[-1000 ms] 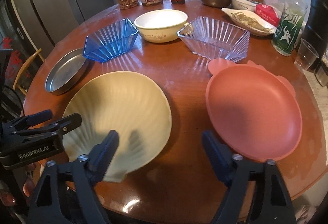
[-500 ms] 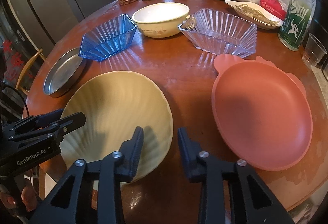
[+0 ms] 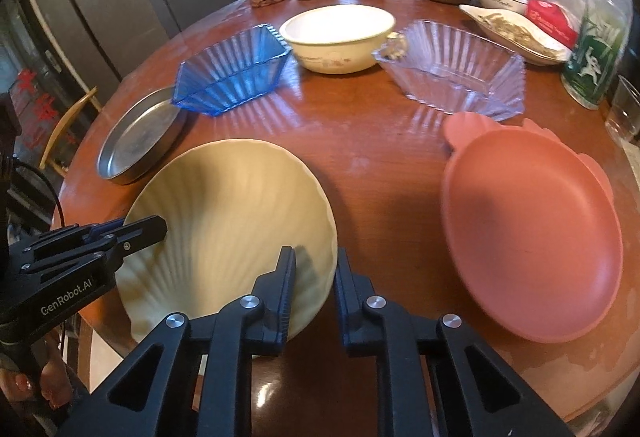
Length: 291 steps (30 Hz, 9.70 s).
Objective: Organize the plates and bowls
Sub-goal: 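Lift the shell plate with both grippers and carry it beside the metal tray, then lower the shell plate onto the table and open both grippers, then move both grippers to the rim of the pink bear-ear plate, then close both grippers on the pink plate rim, then lift the pink plate with both grippers and carry it over the shell plate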
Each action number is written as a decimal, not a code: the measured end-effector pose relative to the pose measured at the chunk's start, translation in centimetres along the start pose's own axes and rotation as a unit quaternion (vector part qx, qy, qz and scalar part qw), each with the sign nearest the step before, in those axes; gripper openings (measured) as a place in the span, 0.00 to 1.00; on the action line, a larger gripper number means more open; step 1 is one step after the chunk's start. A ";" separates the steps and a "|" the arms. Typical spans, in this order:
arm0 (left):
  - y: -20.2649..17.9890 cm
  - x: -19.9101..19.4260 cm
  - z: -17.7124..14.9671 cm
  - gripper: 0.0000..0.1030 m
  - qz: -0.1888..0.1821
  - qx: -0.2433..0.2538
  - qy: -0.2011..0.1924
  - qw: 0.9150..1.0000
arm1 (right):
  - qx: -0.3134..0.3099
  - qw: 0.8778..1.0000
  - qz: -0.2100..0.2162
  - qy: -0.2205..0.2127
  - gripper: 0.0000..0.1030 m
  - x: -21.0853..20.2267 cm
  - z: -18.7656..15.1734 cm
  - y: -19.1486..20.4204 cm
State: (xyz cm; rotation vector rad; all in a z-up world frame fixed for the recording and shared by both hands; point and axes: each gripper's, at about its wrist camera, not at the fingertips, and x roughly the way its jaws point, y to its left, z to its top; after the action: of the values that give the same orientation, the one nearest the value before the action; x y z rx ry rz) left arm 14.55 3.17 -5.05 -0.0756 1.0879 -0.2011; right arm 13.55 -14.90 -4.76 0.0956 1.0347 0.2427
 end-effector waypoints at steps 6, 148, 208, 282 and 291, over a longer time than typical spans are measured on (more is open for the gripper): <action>2.0 -0.8 -0.6 0.19 0.016 -0.014 -0.005 1.000 | -0.023 1.000 0.011 0.000 0.18 0.7 0.3 2.1; -10.4 -3.1 1.1 0.64 0.013 0.071 -0.053 0.996 | 0.072 0.992 -0.061 -0.085 0.64 -9.3 -1.8 -9.2; -20.5 6.5 5.5 0.64 -0.046 0.113 0.022 0.992 | 0.109 0.991 -0.077 -0.027 0.38 -5.3 -0.6 -20.6; -16.5 1.0 1.2 0.21 -0.038 0.108 -0.016 0.993 | 0.045 0.994 -0.067 -0.067 0.12 -8.0 -2.2 -14.5; -14.2 -1.4 1.0 0.21 -0.038 0.092 -0.041 0.994 | 0.022 0.994 -0.065 -0.085 0.12 -9.1 -1.6 -11.6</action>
State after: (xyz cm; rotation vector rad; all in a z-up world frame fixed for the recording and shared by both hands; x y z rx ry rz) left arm 13.03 -10.46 -1.14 0.0397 0.9808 -0.3616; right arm 9.55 -28.40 -0.12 0.0863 0.8734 0.0918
